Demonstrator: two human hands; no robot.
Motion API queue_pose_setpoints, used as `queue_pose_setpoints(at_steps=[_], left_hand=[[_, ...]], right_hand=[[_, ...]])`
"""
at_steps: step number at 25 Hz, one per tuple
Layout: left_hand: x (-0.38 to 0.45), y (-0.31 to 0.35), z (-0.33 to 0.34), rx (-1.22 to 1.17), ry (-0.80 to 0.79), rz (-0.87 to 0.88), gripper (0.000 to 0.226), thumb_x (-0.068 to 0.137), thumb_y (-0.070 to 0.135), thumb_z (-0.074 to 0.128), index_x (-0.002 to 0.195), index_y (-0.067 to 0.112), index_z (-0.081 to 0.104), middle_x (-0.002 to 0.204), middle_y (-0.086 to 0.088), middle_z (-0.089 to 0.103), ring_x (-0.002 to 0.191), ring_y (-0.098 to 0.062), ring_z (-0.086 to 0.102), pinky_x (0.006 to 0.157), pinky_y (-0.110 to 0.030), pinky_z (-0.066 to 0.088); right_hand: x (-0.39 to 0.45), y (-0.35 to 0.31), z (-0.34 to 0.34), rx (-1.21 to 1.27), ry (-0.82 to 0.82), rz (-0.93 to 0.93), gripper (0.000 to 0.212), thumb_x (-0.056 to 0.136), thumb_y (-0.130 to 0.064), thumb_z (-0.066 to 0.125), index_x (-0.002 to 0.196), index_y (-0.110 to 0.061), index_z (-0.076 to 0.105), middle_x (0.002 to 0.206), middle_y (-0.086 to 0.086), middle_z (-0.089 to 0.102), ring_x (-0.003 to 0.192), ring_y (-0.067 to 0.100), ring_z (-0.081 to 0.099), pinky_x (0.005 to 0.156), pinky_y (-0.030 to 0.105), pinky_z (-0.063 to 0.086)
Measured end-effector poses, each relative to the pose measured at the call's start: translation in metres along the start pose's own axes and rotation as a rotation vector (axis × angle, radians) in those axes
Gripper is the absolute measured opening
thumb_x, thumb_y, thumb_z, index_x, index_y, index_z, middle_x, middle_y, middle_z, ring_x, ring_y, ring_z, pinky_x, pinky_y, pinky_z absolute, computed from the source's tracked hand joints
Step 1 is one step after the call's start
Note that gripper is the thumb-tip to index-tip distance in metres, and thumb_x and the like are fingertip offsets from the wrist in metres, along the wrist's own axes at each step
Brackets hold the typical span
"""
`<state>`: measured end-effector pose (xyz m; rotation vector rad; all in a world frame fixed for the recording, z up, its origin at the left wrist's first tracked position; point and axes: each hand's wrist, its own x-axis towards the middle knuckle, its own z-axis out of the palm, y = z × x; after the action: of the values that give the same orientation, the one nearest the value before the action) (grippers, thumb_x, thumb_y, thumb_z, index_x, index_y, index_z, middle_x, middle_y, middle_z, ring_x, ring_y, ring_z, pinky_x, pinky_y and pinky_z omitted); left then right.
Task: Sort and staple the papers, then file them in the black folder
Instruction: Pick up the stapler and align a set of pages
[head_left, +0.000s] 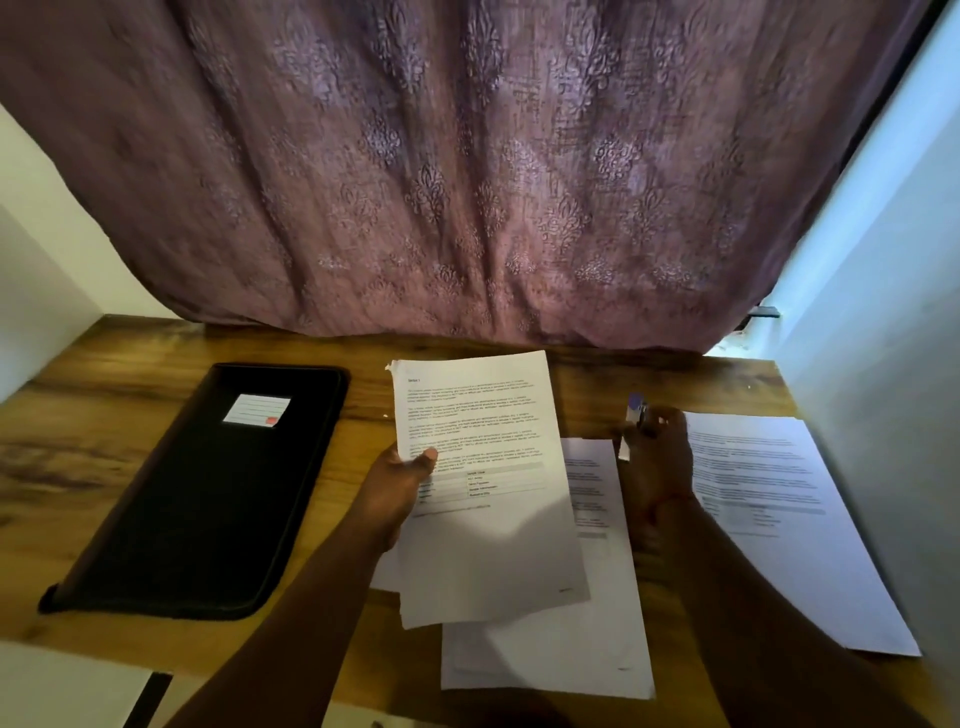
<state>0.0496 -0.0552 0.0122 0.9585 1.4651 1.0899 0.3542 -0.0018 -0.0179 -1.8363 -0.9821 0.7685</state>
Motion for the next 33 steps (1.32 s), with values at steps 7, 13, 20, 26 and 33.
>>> queue_pose_setpoints(at_steps=[7,13,20,26,33], left_hand=[[-0.012,0.011,-0.007,0.028,-0.035,0.021,0.024,0.099,0.015,0.056,0.117,0.031,0.058,0.106,0.015,0.069,0.085,-0.005,0.07,0.06,-0.015,0.053],[-0.006,0.018,-0.02,0.074,-0.102,0.016,0.024,0.099,0.025,0.058,0.122,0.029,0.061,0.118,0.005,0.07,0.099,-0.017,0.07,0.085,-0.036,0.059],[-0.007,0.035,-0.04,0.139,-0.296,0.074,0.022,0.099,0.025,0.057,0.121,0.026,0.06,0.108,0.012,0.071,0.087,-0.002,0.071,0.066,-0.016,0.054],[-0.004,0.046,-0.059,0.218,-0.344,0.148,0.02,0.1,0.021,0.054,0.119,0.025,0.054,0.098,0.016,0.064,0.075,0.011,0.066,0.06,-0.008,0.05],[-0.004,0.05,-0.062,0.304,-0.383,0.226,0.031,0.1,0.026,0.054,0.13,0.018,0.054,0.104,0.01,0.065,0.075,0.005,0.063,0.067,-0.007,0.051]], right_hand=[[-0.023,-0.105,0.008,0.794,-0.364,0.121,0.029,0.098,-0.043,0.049,0.095,-0.018,0.063,0.075,0.002,0.062,0.061,0.014,0.058,0.057,0.028,0.043],[-0.024,-0.183,0.038,-0.377,-0.477,-0.647,0.041,0.098,-0.053,0.043,0.096,-0.018,0.067,0.084,0.007,0.062,0.075,0.019,0.057,0.071,0.031,0.042],[-0.037,-0.239,0.063,-1.165,-0.769,-0.905,0.046,0.084,-0.062,0.06,0.108,-0.024,0.07,0.099,-0.003,0.063,0.09,0.017,0.059,0.082,0.036,0.051],[-0.041,-0.257,0.068,-1.168,-0.822,-0.887,0.043,0.082,-0.055,0.068,0.114,-0.026,0.068,0.101,-0.012,0.059,0.096,0.013,0.057,0.081,0.029,0.044],[-0.046,-0.256,0.064,-1.202,-0.773,-0.888,0.042,0.081,-0.051,0.071,0.116,-0.029,0.066,0.1,-0.012,0.052,0.098,0.013,0.054,0.077,0.028,0.036]])
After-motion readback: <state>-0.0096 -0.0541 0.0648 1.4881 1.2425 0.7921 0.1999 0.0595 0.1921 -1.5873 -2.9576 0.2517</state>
